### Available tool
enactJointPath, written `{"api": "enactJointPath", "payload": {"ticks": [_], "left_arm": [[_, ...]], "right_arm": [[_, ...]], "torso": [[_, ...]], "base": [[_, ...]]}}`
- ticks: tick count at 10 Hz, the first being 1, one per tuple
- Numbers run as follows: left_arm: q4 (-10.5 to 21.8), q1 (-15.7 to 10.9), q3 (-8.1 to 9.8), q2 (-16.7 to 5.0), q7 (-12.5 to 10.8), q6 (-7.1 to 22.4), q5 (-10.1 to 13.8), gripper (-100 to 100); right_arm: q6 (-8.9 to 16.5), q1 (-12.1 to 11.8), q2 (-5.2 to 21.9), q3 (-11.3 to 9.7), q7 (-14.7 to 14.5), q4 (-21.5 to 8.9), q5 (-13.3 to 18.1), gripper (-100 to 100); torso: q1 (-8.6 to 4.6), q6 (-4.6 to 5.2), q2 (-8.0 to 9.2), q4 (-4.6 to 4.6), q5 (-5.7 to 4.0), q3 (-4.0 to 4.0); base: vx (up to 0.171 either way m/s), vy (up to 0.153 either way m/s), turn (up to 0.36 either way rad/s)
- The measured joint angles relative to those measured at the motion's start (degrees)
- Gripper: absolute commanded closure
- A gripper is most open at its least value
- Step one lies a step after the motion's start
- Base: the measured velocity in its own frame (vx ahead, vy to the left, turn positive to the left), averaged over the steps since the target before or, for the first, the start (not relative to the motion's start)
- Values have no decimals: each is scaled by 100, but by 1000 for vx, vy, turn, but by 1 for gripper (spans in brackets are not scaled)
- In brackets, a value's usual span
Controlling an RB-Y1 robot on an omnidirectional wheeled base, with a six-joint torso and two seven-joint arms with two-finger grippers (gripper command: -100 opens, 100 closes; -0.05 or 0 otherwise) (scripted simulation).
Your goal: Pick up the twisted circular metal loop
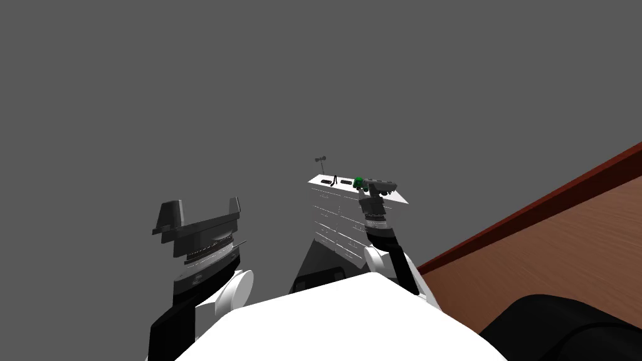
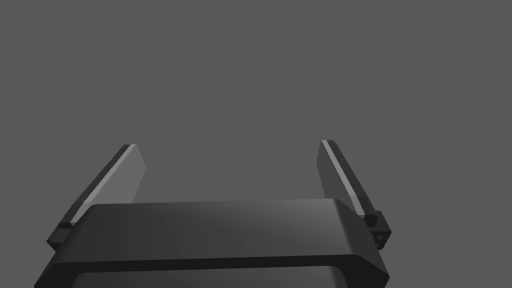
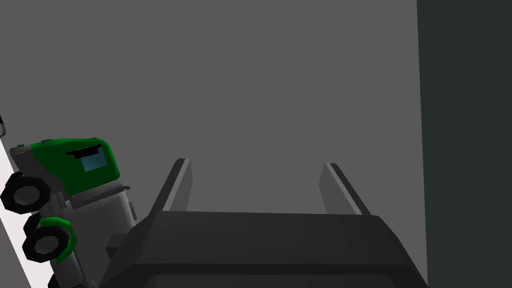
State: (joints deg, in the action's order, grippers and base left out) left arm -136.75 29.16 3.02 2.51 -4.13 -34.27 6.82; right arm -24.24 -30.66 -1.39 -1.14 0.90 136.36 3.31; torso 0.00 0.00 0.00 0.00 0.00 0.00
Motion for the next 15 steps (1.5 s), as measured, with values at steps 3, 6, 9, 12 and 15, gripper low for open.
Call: {"api": "enactJointPath", "payload": {"ticks": [3, 6, 9, 12, 15], "left_arm": [[0, 0, 0, 0, 0, 0, 0, 0], [0, 0, 0, 0, 0, 0, 0, 0], [0, -1, 0, 0, 0, 0, 0, 0], [0, -1, 0, 0, 0, 0, 0, 0], [0, 0, 0, 0, 0, 0, 0, 0]], "right_arm": [[30, 14, 419, -95, -5, 5, -32, -100], [96, 26, 924, -231, -10, 43, -75, -100], [197, 36, 1432, -358, -14, 95, -121, -100], [260, 49, 1934, -507, -43, 90, -135, -100], [312, 54, 2387, -620, -67, 88, -148, -100]], "torso": [[-1, 0, 8, 2, 0, 5], [4, 0, 16, 4, 1, 10], [5, -1, 18, 4, 1, 10], [4, 1, 24, 6, 1, 14], [2, 2, 13, 4, 0, 8]], "base": [[-24, 3, 43], [-45, 16, 75], [-43, 14, 57], [-68, 19, 100], [-43, 19, 67]]}}
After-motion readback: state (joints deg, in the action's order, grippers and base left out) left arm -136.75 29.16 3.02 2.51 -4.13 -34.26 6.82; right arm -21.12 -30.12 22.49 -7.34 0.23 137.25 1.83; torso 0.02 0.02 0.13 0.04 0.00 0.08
